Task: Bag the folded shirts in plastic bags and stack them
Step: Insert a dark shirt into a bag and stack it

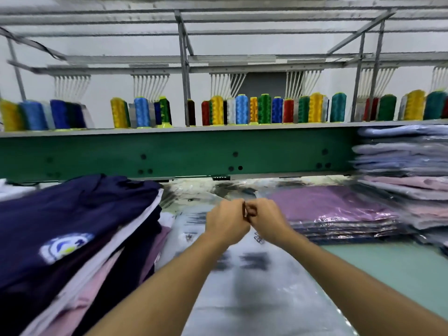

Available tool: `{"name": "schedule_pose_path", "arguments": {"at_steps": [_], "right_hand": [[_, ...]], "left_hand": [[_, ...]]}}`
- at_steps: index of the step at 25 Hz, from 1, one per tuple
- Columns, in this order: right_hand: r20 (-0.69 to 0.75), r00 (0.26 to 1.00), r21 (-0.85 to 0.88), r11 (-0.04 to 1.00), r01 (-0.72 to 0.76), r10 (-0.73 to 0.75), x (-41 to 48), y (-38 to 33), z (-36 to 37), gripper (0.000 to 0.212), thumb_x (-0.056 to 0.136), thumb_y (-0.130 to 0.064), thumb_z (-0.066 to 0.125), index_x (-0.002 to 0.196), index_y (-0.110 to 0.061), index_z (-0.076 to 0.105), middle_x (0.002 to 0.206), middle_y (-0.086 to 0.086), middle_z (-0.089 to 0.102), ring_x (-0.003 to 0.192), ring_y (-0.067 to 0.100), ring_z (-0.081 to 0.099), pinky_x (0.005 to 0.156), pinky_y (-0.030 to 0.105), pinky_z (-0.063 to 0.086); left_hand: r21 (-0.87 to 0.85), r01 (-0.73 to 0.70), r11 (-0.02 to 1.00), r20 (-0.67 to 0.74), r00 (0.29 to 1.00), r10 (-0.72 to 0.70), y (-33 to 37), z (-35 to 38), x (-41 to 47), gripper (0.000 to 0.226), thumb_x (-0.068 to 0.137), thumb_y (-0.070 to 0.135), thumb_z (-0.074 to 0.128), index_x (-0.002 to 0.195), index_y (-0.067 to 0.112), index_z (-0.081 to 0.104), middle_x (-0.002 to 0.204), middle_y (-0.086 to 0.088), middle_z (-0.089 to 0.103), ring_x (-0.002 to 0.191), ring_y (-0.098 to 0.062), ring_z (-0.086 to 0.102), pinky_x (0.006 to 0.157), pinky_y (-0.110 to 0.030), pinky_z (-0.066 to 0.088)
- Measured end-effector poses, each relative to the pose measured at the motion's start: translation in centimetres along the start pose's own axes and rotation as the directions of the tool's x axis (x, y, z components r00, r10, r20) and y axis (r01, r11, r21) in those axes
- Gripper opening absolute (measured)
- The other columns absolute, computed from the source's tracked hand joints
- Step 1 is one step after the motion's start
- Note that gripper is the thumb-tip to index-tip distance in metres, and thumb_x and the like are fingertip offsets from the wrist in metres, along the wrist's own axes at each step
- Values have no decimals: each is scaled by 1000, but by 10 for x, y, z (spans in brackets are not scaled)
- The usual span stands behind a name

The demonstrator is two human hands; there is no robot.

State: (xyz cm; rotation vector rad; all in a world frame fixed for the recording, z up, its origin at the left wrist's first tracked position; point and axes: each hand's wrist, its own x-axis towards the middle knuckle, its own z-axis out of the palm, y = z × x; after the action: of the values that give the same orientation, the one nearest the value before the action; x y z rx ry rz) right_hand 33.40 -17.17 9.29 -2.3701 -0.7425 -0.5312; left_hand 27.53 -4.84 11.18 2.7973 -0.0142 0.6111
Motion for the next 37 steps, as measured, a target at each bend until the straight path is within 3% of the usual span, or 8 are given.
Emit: {"name": "schedule_pose_path", "arguments": {"at_steps": [7, 10, 15, 18, 21, 27, 33, 37], "right_hand": [[320, 945, -119, 986, 115, -72, -55, -11, 43, 36, 75, -2, 49, 59, -19, 23, 56, 2, 23, 66, 21, 23, 57, 35, 18], [413, 911, -140, 989, 52, 11, -70, 2, 50, 35, 86, -21, 58, 61, -21, 33, 58, -3, 38, 65, 21, 36, 57, 34, 27], [365, 927, -220, 976, -9, 91, -66, 28, 33, 14, 88, -42, 56, 88, -27, 56, 97, -3, 53, 91, 21, 54, 67, 33, 38], [374, 904, -206, 969, -136, 207, -66, 52, 23, 31, 93, -46, 61, 118, -29, 55, 116, 0, 47, 101, 20, 54, 76, 32, 43], [350, 900, -51, 965, -258, 260, -65, 59, 21, 32, 94, -40, 67, 119, -25, 56, 108, 2, 58, 83, 15, 58, 67, 27, 46], [343, 886, 298, 858, -418, 313, -64, 59, 14, 27, 96, -34, 66, 119, -25, 57, 101, 8, 68, 77, 16, 61, 63, 25, 45], [376, 893, 460, 786, -413, 249, -65, 45, 5, 17, 99, -28, 63, 101, -13, 71, 90, 5, 73, 75, 12, 61, 64, 23, 45], [333, 884, 615, 636, -467, 328, -64, 36, 0, 14, 100, -7, 54, 107, -10, 65, 53, 1, 54, 48, 15, 48, 44, 26, 36]], "left_hand": [[54, 119, 992, 454, 882, -130, -57, 37, -62, 61, 83, 62, 58, 125, 19, 49, 130, -7, 57, 121, -29, 52, 88, -38, 42], [71, 152, 986, 531, 831, -166, -73, 56, -80, 90, 80, 84, 40, 150, 30, 30, 162, 4, 25, 150, -27, 19, 119, -52, 16], [118, 191, 975, 475, 851, -224, -84, 67, -71, 81, 91, 77, 30, 158, 36, 10, 167, 9, -2, 154, -30, -4, 121, -57, -5], [113, 237, 965, 431, 863, -263, -84, 71, -63, 72, 95, 71, 31, 155, 34, 21, 167, 6, 11, 153, -31, 2, 120, -58, -1], [-4, 265, 964, 258, 932, -255, -81, 73, -62, 33, 96, 56, 45, 119, 32, 46, 134, 2, 57, 136, -29, 36, 112, -56, 22], [-326, 177, 929, -71, 975, -211, -82, 74, -71, 18, 101, 38, 52, 89, 24, 50, 83, 7, 67, 88, -26, 61, 84, -43, 49], [-399, 56, 915, -313, 930, -193, -72, 64, -75, 15, 102, 42, 50, 91, 31, 53, 81, 9, 67, 73, -21, 58, 69, -39, 47], [-134, -26, 991, -271, 963, -11, -67, 62, -80, 25, 98, 27, 55, 121, 36, 51, 108, 10, 64, 105, -17, 58, 88, -32, 40]]}}
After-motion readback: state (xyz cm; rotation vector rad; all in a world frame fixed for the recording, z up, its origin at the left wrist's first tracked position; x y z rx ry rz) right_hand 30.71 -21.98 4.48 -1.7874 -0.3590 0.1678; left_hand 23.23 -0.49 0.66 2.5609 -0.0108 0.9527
